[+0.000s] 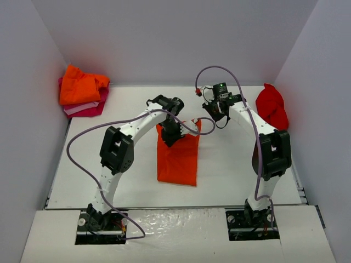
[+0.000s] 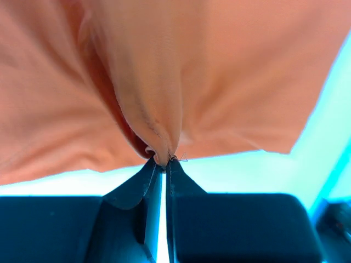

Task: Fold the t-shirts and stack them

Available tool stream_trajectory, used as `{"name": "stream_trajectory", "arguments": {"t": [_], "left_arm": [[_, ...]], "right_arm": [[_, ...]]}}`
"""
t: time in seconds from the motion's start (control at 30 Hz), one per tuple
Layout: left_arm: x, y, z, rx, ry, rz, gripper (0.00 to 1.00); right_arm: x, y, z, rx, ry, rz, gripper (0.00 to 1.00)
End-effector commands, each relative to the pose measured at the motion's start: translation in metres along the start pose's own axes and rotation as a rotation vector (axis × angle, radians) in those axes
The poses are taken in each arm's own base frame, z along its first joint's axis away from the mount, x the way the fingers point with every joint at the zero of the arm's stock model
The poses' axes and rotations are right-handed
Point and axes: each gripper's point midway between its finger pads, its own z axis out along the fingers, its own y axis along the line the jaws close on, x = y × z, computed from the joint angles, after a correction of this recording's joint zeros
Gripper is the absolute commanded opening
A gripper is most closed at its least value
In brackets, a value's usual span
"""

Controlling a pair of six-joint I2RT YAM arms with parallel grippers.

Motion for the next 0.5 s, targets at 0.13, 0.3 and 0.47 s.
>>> {"name": "stream_trajectory", "arguments": {"t": [0.13,0.3,0.47], "left_arm": [[-0.007,-0.056,-0.044,-0.026,-0.07,0.052,0.0],[-0.012,-0.071,-0.042,-0.01,-0.067,0.065,0.0],[-0.011,-0.081,-0.039,0.019,-0.06,0.073,0.0]], "right_arm": [[-0.034,0.046,0.022,-0.223,-0.015,-0.018,0.06],[-0.038,0.094,0.03,-0.345,0.019,-0.1,0.07],[-0.026,0.142,0.033,-0.48,0.078,-0.176,0.07]]}}
